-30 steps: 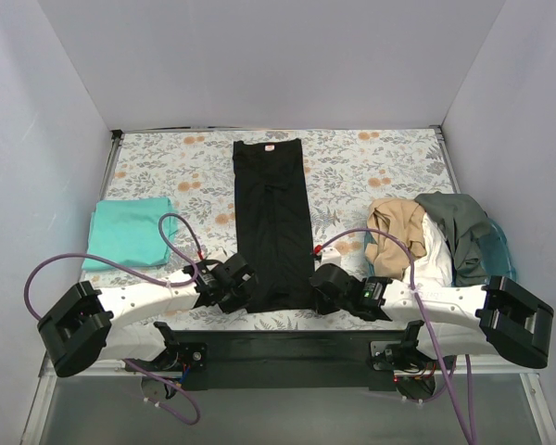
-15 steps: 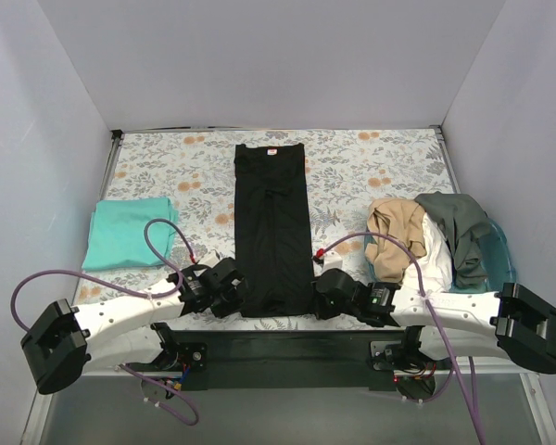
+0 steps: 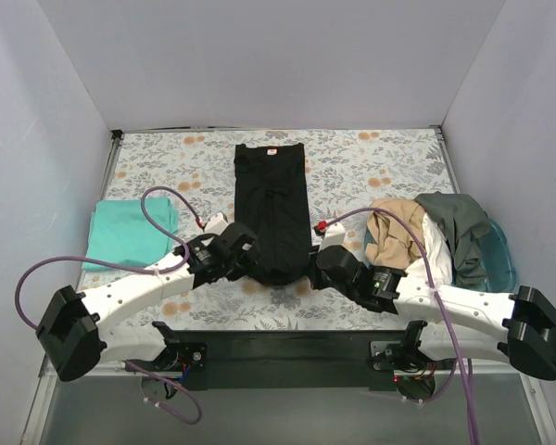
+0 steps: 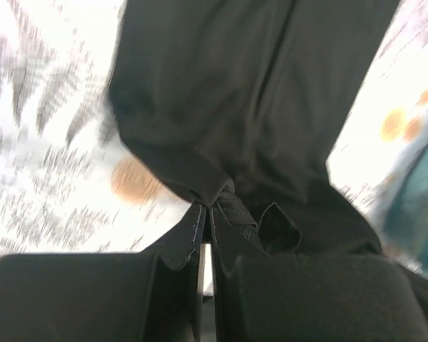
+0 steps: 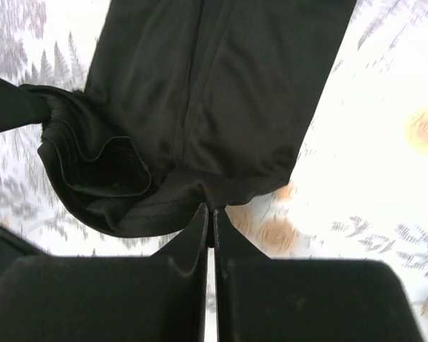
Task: Fold and stack the t-shirts
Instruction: Fold the tshirt
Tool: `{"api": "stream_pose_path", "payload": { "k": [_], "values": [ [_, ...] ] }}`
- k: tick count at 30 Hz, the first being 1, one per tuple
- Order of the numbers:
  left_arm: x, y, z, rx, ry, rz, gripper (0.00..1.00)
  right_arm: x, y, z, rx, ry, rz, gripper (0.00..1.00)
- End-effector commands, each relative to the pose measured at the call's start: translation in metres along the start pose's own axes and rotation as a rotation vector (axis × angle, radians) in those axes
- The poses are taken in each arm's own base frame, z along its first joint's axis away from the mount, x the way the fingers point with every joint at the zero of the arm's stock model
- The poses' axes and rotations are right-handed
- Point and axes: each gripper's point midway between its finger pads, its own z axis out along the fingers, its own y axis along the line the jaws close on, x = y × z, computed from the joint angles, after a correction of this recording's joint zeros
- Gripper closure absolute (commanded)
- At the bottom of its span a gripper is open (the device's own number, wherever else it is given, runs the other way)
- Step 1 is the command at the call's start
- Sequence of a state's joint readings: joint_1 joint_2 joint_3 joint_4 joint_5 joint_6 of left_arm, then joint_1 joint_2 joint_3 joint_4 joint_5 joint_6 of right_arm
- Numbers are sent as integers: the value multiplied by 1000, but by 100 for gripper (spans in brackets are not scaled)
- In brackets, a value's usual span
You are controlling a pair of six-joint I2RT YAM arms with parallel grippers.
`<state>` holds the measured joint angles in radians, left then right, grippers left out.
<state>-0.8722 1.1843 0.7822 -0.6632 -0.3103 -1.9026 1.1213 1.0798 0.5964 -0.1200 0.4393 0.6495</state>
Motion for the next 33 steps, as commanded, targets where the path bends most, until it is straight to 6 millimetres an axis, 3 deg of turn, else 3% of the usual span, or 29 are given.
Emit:
{"api": "stream_pose_path", "payload": {
  "k": [1, 2, 3, 9, 16, 25, 33],
  "values": [
    [-45, -22, 3, 26, -108, 4, 100, -57, 7, 3, 14, -142, -40, 99],
    [-56, -33, 1, 52, -128, -12, 100, -61, 4, 8, 27, -143, -63, 99],
    [-59, -34, 8, 36, -121, -13, 100, -78, 2, 10, 36, -175, -50, 99],
    [-104, -54, 26, 44, -174, -39, 100, -112, -9, 39, 35, -192, -76, 99],
    [-137, -64, 57, -25, -196, -19, 100, -152, -21, 78, 49, -193, -71, 99],
    [-181, -66, 81, -44, -239, -36, 100, -170, -49, 119, 81, -156, -52, 99],
    [-197, -61, 110, -57, -215, -32, 100, -182, -68, 144, 141, -156, -47, 99]
  ]
}}
